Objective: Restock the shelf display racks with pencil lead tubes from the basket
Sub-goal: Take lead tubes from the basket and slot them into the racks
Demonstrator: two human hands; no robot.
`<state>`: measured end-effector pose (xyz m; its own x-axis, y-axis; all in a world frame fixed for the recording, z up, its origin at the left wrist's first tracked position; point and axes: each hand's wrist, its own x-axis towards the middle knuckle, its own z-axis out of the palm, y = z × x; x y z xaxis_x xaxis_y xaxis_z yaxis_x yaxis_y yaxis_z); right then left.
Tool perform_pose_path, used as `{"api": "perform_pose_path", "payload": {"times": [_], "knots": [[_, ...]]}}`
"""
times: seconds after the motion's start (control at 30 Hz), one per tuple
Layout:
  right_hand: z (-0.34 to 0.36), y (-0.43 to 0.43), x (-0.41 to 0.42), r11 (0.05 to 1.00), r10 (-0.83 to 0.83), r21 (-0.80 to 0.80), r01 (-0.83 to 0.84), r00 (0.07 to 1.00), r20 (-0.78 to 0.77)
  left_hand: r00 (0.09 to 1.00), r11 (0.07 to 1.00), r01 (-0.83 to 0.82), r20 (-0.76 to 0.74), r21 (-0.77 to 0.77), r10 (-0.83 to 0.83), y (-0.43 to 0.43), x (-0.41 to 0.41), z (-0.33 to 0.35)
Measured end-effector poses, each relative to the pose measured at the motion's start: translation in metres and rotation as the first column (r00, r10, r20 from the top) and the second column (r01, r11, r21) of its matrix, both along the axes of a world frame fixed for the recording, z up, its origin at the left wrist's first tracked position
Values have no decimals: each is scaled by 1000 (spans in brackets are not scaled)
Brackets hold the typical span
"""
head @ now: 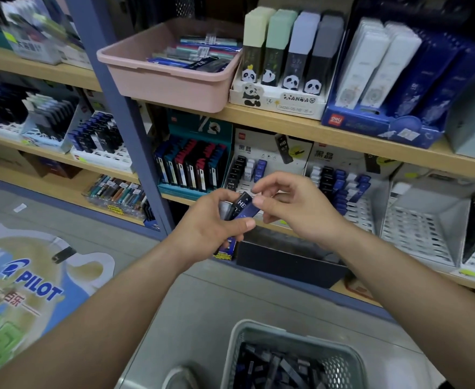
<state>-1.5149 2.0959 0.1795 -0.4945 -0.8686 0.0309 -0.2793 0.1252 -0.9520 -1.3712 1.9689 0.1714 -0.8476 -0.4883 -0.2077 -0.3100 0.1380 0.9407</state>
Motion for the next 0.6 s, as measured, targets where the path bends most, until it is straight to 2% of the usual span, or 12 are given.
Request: {"api": "perform_pose_path", "payload": {"times": [0.1,0.2,0.33,0.43,0.6], "knots": [[-1,3,-1,1000,-15,-9,14,998,-61,1000,1000,-11,-19,16,12,2,-2,3],[-8,7,-3,997,-71,-26,71,997,12,993,994,-103,-57,40,105,2,-4,6],[-17,10,-2,996,-90,32,88,993,77,979,983,-183,-91,26,185,-3,-8,1],[-17,11,-1,996,-79,54,74,991,107,981,983,-183,-64,-10,182,-2,-10,0],[-18,8,-5,995,-52,92,48,998,32,989,989,-143,-36,-38,141,4,-11,-1]]}}
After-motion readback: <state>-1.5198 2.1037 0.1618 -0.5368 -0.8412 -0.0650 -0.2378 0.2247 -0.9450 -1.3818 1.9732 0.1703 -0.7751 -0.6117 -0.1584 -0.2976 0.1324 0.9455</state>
